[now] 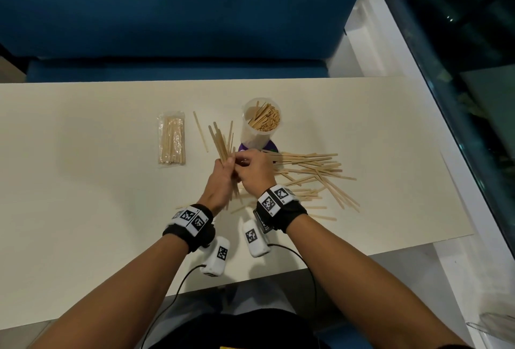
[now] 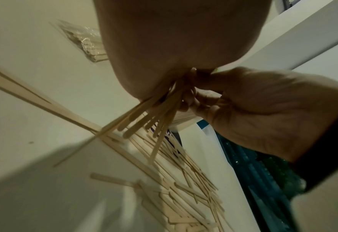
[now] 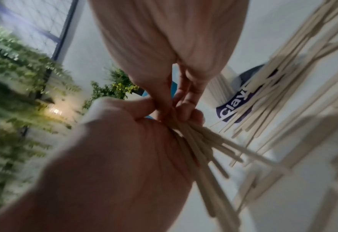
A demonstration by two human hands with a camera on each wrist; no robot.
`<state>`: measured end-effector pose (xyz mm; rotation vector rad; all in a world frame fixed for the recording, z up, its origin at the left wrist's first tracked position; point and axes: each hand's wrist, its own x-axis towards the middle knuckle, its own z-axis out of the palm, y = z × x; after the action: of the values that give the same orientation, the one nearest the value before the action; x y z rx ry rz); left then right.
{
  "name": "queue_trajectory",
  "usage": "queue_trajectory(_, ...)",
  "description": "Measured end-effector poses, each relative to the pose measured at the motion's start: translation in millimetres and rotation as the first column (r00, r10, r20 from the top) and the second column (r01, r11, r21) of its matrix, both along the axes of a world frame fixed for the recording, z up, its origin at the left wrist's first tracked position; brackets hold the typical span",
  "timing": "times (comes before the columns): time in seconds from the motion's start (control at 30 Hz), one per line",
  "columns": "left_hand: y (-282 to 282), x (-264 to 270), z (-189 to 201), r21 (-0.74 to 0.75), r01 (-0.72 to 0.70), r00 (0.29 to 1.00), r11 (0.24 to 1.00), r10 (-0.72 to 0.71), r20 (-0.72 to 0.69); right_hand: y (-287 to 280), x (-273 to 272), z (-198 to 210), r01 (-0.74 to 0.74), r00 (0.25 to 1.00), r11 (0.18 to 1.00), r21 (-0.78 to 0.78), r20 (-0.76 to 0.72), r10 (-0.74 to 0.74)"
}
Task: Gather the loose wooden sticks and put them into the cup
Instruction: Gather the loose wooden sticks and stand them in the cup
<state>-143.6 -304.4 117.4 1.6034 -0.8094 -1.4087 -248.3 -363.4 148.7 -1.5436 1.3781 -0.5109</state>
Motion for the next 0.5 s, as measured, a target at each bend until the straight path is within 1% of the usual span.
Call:
queue_trajectory(0.07, -1.3, -0.5, 1.9, -0.007, -0.033, 0.999, 0.999, 0.033, -0.033, -0.6, 1.2, 2.4, -0.043, 0.999, 0.998, -0.043, -0.020, 0.042)
queue_trajectory(0.13, -3.8, -4.3, 13.3, -0.017, -0.109, 0.986, 0.994, 0.106, -0.128, -0.6, 2.6, 5.4, -0.120, 0.992, 0.981, -0.153, -0.069, 0.110)
queue_trajectory(0.2, -6.3, -5.4, 17.3, 0.012, -0.157, 0.969, 0.987, 0.157, -0.190, -2.1, 2.8, 6.6, -0.256, 0.960, 0.915, -0.313, -0.195, 0.202)
queue_trajectory(0.27, -6.5, -2.9, 17.6, 0.032, -0.175, 0.955, 0.984, 0.178, -0.237, -4.1, 1.9, 6.3, -0.391, 0.903, 0.821, -0.416, -0.344, 0.255)
queue_trajectory(0.3, -6.3, -1.5, 17.3, 0.052, -0.178, 0.945, 0.983, 0.186, -0.270, -4.8, 1.3, 6.5, -0.446, 0.873, 0.780, -0.439, -0.407, 0.270)
queue_trajectory(0.37, -5.6, 1.5, 18.8, 0.093, -0.188, 0.924, 0.978, 0.208, -0.321, -3.9, 1.2, 7.1, -0.550, 0.806, 0.715, -0.431, -0.499, 0.319)
queue_trajectory(0.43, -5.0, 6.7, 20.3, 0.112, -0.204, 0.915, 0.972, 0.230, -0.331, -1.9, 2.2, 9.1, -0.616, 0.762, 0.680, -0.397, -0.520, 0.386)
queue_trajectory(0.47, -4.2, 10.3, 19.8, 0.124, -0.216, 0.913, 0.969, 0.245, -0.327, -1.2, 2.3, 10.3, -0.620, 0.766, 0.677, -0.398, -0.494, 0.412)
queue_trajectory(0.5, -3.4, 14.8, 19.3, 0.128, -0.229, 0.918, 0.965, 0.258, -0.302, -0.3, 1.7, 11.0, -0.589, 0.797, 0.698, -0.407, -0.433, 0.421)
